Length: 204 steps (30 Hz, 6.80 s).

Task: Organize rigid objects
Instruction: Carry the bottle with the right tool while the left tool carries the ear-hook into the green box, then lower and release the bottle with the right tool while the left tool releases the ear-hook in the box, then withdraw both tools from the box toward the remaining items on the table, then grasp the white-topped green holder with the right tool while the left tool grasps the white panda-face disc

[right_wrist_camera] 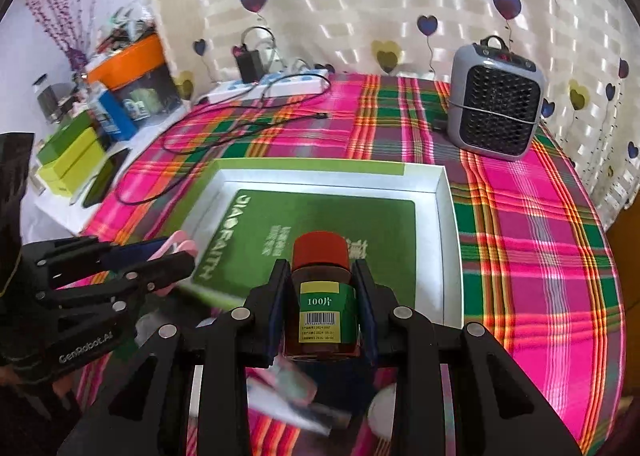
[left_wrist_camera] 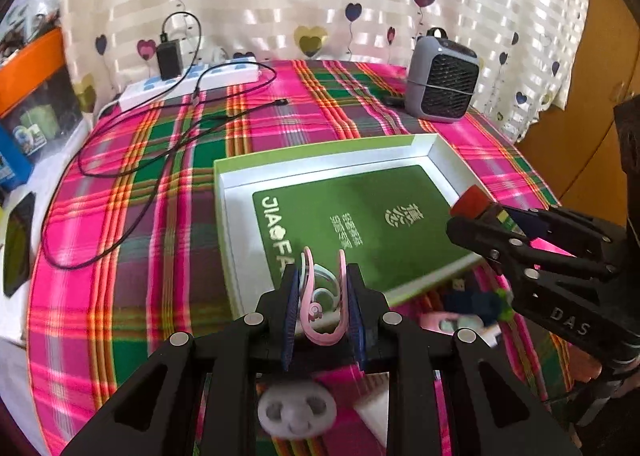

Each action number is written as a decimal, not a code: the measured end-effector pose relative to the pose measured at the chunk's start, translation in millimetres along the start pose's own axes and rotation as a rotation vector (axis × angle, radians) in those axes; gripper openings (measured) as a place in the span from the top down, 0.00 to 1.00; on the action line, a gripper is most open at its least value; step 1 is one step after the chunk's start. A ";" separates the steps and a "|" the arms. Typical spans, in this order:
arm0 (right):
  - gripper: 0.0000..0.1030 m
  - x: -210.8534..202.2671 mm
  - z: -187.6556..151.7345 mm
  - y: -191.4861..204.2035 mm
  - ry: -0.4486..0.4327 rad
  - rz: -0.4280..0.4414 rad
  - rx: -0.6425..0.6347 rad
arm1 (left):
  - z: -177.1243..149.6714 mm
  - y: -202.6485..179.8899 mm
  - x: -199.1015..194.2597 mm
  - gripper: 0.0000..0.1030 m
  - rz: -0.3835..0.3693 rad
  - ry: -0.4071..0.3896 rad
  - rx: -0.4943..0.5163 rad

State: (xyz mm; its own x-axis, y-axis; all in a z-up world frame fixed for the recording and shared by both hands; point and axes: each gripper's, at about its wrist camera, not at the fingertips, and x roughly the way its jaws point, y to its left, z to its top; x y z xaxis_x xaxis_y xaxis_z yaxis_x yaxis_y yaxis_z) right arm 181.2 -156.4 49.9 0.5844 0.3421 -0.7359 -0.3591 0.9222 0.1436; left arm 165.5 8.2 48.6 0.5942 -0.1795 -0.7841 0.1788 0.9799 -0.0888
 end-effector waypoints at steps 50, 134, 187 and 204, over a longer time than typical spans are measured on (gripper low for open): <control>0.50 48.2 8.5 -14.7 0.052 -0.052 0.044 | 9.4 3.7 37.3 0.66 -0.018 0.032 -0.007; 0.50 -20.9 -78.8 -45.4 0.020 -0.100 0.092 | -89.4 54.6 -15.1 0.65 -0.184 0.002 -0.424; 0.83 -24.5 -77.2 -47.6 -0.013 -0.084 0.096 | -90.5 48.4 -17.5 0.70 -0.133 -0.021 -0.373; 0.83 -36.0 -78.1 -41.9 -0.045 -0.096 0.072 | -92.2 42.5 -30.8 0.70 -0.074 -0.057 -0.310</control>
State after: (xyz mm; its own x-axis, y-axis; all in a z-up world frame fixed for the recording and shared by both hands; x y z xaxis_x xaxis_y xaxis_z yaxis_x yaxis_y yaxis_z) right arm 118.4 -221.5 18.7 0.6458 0.2582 -0.7185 -0.2480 0.9610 0.1224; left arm 82.5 63.4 12.4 0.6332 -0.2472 -0.7335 -0.0193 0.9423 -0.3342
